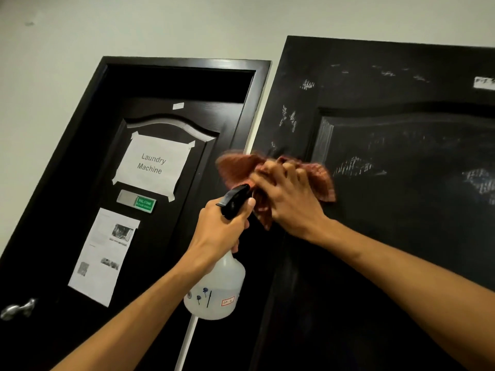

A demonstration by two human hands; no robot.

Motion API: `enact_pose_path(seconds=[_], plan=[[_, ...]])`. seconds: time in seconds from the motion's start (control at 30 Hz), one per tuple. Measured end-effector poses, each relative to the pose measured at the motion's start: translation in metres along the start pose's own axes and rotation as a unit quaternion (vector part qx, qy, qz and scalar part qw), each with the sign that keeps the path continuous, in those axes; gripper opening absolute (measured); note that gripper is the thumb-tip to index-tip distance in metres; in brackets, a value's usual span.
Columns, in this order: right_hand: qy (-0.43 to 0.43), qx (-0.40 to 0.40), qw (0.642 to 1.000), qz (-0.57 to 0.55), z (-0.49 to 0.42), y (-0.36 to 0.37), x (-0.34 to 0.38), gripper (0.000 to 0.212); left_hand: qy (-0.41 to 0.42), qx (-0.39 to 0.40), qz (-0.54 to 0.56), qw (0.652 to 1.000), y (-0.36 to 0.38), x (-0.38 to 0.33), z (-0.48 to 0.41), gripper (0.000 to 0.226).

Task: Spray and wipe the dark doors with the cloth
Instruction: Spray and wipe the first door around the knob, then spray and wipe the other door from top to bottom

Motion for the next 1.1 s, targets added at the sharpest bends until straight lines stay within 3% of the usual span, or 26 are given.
enact_pose_path(seconds=[0.07,0.1,0.2,0.27,0.33,0.43,0.5,0.6,0.77,0.97,1.1], plan=[[-0.084,0.036,0.996,-0.021,0.008,0.003,-0.002,0.062,0.001,0.006,0.004,1.000,0.002,-0.003,-0.007,0.017],[-0.083,0.026,0.996,-0.013,0.000,0.002,-0.012,0.059,0.002,0.008,0.007,1.000,0.002,-0.004,-0.011,0.018],[0.061,-0.041,0.996,0.049,-0.045,-0.006,-0.045,0.049,0.005,0.005,0.019,1.000,0.005,-0.012,-0.027,0.019],[0.097,-0.045,0.992,0.066,-0.057,-0.003,-0.046,0.055,0.005,0.002,0.028,1.000,0.009,-0.016,-0.038,0.019],[0.034,-0.011,0.999,0.015,-0.050,0.004,-0.032,0.062,0.014,-0.001,0.027,1.000,0.012,-0.016,-0.046,0.016],[-0.071,0.043,0.996,-0.036,-0.040,0.006,-0.038,0.056,0.021,0.001,0.032,0.999,0.012,-0.016,-0.052,0.026],[-0.016,0.012,1.000,-0.017,-0.069,0.003,-0.064,0.053,0.022,0.003,0.034,0.999,0.011,-0.018,-0.056,0.026],[0.152,0.001,0.988,0.022,-0.108,0.000,-0.090,0.054,0.031,0.010,0.033,0.999,0.014,-0.026,-0.063,0.022],[-0.010,0.049,0.999,0.020,-0.087,0.005,-0.065,0.062,0.066,0.021,0.032,0.997,0.029,-0.045,-0.089,0.021],[0.177,0.001,0.984,0.037,-0.150,0.003,-0.116,0.054,0.033,0.033,0.069,0.996,0.051,-0.084,-0.129,0.026],[0.057,0.021,0.998,0.006,-0.143,0.003,-0.118,0.053,0.028,0.044,0.089,0.995,0.062,-0.107,-0.148,0.022]])
Point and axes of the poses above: each hand's wrist, its own z-axis away from the middle knuckle, its own y-axis out of the palm, x = y × z, the point moved 1 cm from there along -z, towards the middle knuckle, and after that the axes turned 13 degrees about -x, right-handed, at the moved point
